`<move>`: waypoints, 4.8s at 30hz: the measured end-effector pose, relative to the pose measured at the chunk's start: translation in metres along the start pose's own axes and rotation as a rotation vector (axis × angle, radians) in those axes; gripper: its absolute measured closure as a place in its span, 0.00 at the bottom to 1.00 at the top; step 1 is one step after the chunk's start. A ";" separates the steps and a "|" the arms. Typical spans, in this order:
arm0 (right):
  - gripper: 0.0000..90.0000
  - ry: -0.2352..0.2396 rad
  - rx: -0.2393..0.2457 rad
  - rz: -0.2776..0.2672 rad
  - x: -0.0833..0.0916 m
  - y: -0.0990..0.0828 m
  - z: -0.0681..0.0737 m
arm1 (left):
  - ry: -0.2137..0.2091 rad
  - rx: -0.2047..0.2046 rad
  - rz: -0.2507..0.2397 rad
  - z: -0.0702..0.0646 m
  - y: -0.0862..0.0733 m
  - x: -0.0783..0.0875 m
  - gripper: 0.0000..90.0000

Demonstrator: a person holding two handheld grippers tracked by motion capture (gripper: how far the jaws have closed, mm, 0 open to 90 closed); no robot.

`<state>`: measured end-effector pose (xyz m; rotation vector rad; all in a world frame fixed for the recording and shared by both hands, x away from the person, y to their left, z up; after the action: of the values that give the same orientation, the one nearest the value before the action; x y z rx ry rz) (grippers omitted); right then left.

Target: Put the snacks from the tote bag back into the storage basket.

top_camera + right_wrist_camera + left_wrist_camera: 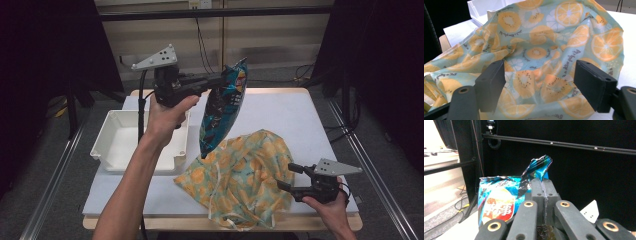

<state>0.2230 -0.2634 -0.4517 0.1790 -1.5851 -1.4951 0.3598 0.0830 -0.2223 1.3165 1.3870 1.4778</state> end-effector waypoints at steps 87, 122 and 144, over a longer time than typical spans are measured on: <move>0.23 0.008 -0.008 0.014 -0.005 -0.004 0.004 | 0.602 0.225 0.071 0.120 -0.113 0.132 1.00; 0.21 0.004 -0.008 0.020 -0.003 -0.006 0.002 | 0.453 0.278 0.104 0.156 -0.156 0.041 1.00; 0.21 0.009 -0.001 0.027 -0.004 -0.007 0.002 | 0.498 0.273 0.242 0.164 -0.171 0.017 0.95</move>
<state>0.2208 -0.2613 -0.4592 0.1635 -1.5738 -1.4720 0.4899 0.1696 -0.4009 1.3744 1.8480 1.9250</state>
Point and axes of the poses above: each handheld gripper's, and its own axes: x roughly backward along the jaws, y roughly out of its top, z roughly to its left, the point moved 2 cm from there along -x, roughly forward along the jaws, and after that the axes turned 7 degrees about z, right-handed, at the moved point
